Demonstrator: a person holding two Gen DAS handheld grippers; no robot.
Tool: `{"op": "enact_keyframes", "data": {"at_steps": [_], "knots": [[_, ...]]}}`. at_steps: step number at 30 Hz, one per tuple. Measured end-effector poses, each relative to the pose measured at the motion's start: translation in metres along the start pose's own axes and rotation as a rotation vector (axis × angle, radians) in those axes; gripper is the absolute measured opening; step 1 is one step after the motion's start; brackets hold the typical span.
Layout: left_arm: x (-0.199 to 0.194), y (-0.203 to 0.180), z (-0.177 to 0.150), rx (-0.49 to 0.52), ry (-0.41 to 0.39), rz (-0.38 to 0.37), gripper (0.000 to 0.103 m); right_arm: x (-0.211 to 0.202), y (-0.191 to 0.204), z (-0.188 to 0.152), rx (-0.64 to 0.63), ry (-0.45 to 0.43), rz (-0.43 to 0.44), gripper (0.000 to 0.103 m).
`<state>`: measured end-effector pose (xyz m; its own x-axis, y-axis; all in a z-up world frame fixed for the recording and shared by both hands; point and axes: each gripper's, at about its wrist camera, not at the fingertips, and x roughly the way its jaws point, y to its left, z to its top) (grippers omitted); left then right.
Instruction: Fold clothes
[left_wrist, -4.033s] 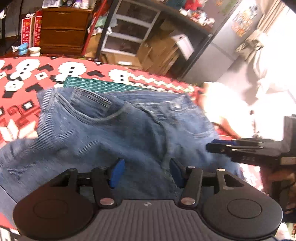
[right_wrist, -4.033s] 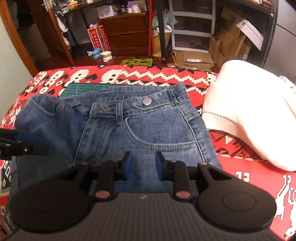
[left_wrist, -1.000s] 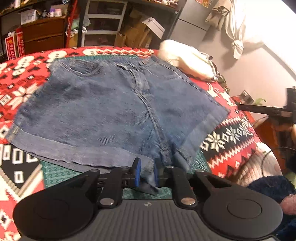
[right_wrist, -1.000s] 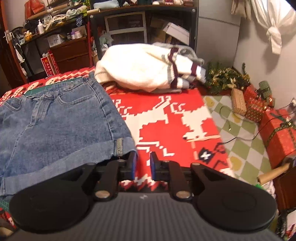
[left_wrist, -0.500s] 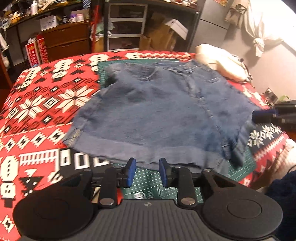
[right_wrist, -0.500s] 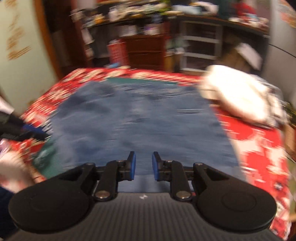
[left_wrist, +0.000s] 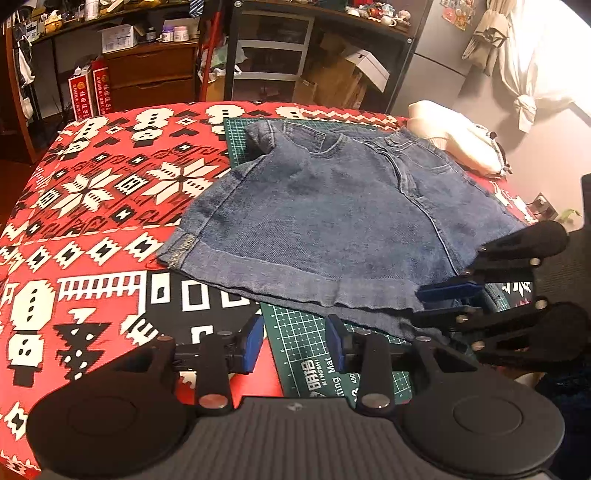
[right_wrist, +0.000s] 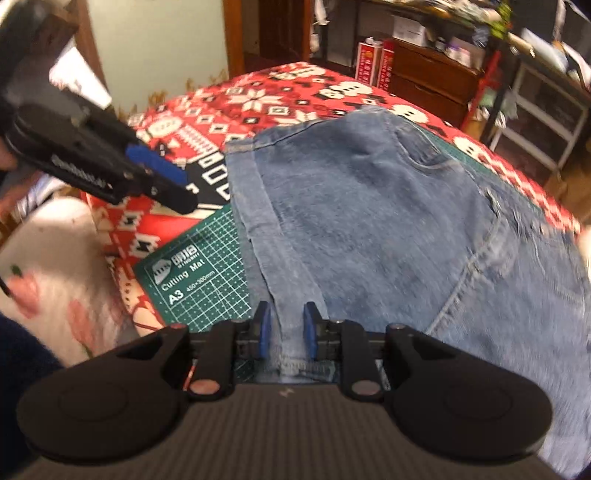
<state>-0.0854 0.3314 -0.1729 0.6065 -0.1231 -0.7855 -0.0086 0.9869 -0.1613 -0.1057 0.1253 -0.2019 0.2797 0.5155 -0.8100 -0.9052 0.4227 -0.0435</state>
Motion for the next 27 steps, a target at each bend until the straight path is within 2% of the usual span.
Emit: {"op": "enact_keyframes", "data": {"at_steps": [4, 7, 18, 20, 22, 23, 25, 27], "knots": [[0.002, -0.002, -0.004, 0.009, 0.004, -0.007, 0.038, 0.012, 0.009, 0.0, -0.091, 0.034, -0.059, 0.02], [0.003, -0.002, -0.007, 0.007, 0.01, -0.008, 0.038, 0.011, 0.01, -0.001, -0.112, 0.035, -0.066, 0.005], [0.003, 0.008, -0.008, -0.035, 0.008, 0.003, 0.038, -0.003, 0.007, -0.002, -0.042, 0.057, 0.068, 0.0], [0.002, 0.01, -0.01, -0.049, 0.007, 0.004, 0.038, -0.004, 0.007, -0.005, -0.053, 0.049, 0.05, 0.0], [0.001, 0.013, -0.012, -0.065, 0.007, 0.0, 0.038, -0.008, 0.005, -0.003, -0.037, 0.028, 0.054, 0.004], [0.0, 0.014, -0.012, -0.071, 0.007, -0.002, 0.038, -0.009, 0.006, -0.001, -0.044, 0.019, 0.047, 0.012], [0.001, 0.015, -0.013, -0.079, 0.007, 0.001, 0.038, -0.009, 0.008, 0.003, -0.071, 0.002, 0.033, 0.023], [0.0, 0.015, -0.013, -0.086, 0.006, -0.002, 0.038, -0.005, 0.011, 0.007, -0.09, -0.005, 0.029, 0.023]]}}
